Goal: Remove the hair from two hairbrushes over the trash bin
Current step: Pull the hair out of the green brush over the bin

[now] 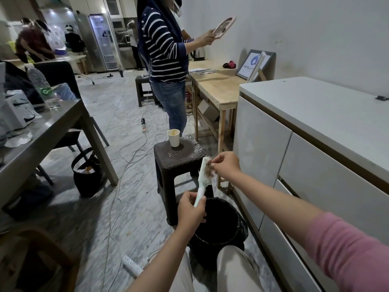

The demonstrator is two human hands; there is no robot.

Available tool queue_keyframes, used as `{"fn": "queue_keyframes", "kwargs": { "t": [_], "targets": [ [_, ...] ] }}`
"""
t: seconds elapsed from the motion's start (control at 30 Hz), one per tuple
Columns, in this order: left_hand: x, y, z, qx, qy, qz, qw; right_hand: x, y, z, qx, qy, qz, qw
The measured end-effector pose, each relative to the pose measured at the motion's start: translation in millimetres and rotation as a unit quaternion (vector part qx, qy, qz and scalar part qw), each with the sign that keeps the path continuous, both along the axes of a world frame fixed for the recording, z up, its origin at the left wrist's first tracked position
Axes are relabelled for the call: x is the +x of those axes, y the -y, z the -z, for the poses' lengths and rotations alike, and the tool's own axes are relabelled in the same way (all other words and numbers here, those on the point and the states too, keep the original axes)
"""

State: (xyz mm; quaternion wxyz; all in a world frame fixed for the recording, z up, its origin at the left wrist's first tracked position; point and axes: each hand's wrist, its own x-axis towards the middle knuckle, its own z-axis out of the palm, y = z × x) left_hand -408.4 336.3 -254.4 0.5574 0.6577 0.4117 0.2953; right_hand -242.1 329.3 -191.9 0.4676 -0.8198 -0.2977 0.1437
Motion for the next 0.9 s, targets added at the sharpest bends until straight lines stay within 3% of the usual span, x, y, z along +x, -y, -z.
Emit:
{"fn": "queue_keyframes", "kwargs": {
  "t": [0.2, 0.43, 0.73, 0.9],
  "targets": [
    [-0.1, -11.4, 0.5, -0.061, 0.004, -0.038, 0.997, 4.3, 9.5, -1.9, -0.035, 0.056, -0.025, 0.997],
    [-12.2, -31.9, 5.9, -0.185, 0.017, -0.157, 0.97, 14.8, 19.1, -5.5, -0.042, 0.081, -0.03, 0.995],
    [-32.0, -58.3, 14.7, -0.245, 0.036, -0.304, 0.92, 32.7, 33.2, -2.1, -0.024, 0.052, 0.026, 0.998],
    [-36.2, -66.7, 14.8, -0.254, 0.05, -0.317, 0.912, 38.8, 39.3, 1.4, -0.011, 0.033, 0.067, 0.997]
  ]
}}
